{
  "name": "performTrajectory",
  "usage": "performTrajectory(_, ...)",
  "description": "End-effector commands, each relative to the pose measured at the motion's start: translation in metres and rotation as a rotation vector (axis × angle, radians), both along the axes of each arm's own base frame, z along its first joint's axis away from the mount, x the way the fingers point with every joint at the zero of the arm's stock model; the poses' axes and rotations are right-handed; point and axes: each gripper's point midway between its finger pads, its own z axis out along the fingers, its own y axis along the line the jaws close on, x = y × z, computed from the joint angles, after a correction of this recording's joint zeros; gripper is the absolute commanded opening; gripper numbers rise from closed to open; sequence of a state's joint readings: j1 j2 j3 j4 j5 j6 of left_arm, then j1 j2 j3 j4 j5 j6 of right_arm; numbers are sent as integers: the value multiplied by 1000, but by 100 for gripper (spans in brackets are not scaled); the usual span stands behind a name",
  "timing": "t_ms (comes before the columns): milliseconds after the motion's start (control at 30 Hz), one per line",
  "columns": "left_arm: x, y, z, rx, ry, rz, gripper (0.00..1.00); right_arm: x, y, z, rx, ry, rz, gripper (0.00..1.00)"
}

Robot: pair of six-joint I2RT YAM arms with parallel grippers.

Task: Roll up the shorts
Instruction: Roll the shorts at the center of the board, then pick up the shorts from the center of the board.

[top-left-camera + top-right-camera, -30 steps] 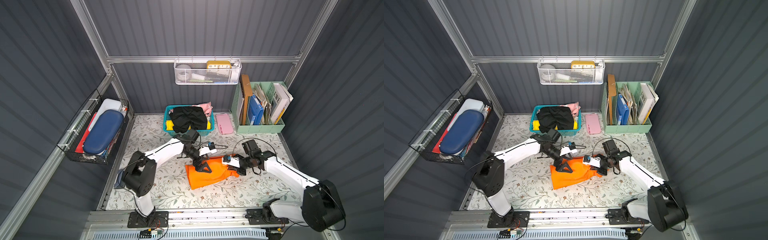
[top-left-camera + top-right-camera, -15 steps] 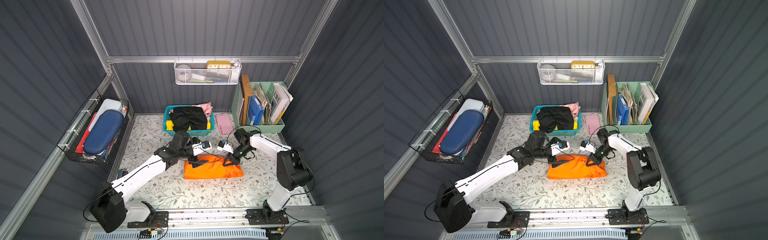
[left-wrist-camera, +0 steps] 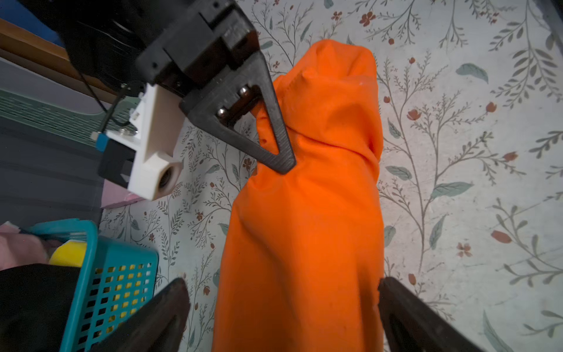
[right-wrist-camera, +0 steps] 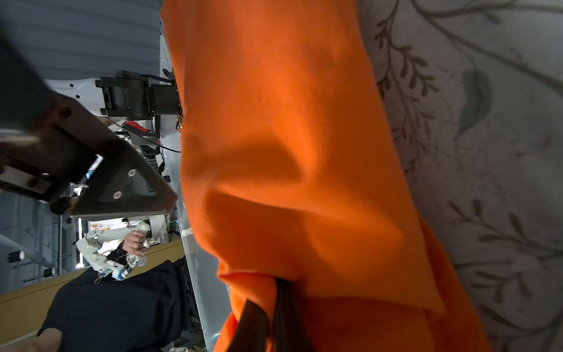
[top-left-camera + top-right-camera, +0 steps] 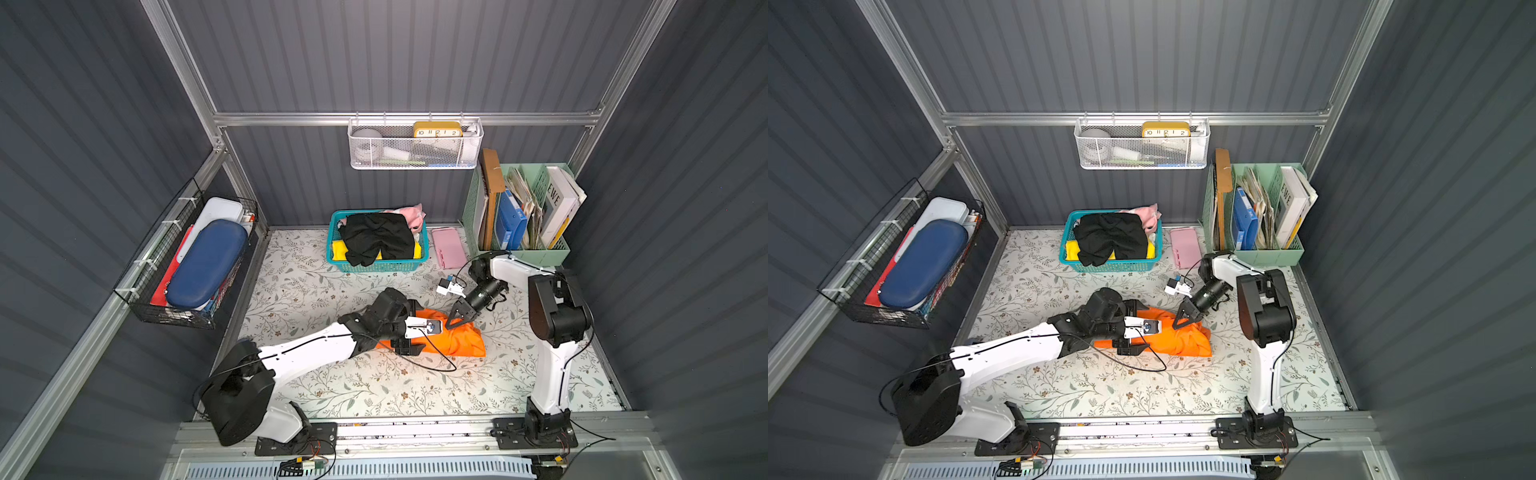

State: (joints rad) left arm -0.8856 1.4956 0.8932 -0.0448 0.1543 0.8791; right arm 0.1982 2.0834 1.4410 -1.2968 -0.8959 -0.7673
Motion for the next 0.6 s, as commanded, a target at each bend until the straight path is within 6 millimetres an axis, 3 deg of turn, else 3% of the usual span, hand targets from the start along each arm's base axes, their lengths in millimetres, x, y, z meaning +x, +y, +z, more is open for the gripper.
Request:
performTrajectory(0, 1, -15, -14, 29, -1, -76, 100, -5, 0, 7, 24, 89, -15, 0)
performTrajectory(200, -1, -30, -44, 52, 130, -91, 100, -2, -1, 7, 45, 95, -12, 0)
performTrajectory(567, -2, -34, -96, 122, 340, -93, 97, 9, 2, 9, 103, 81, -38, 0)
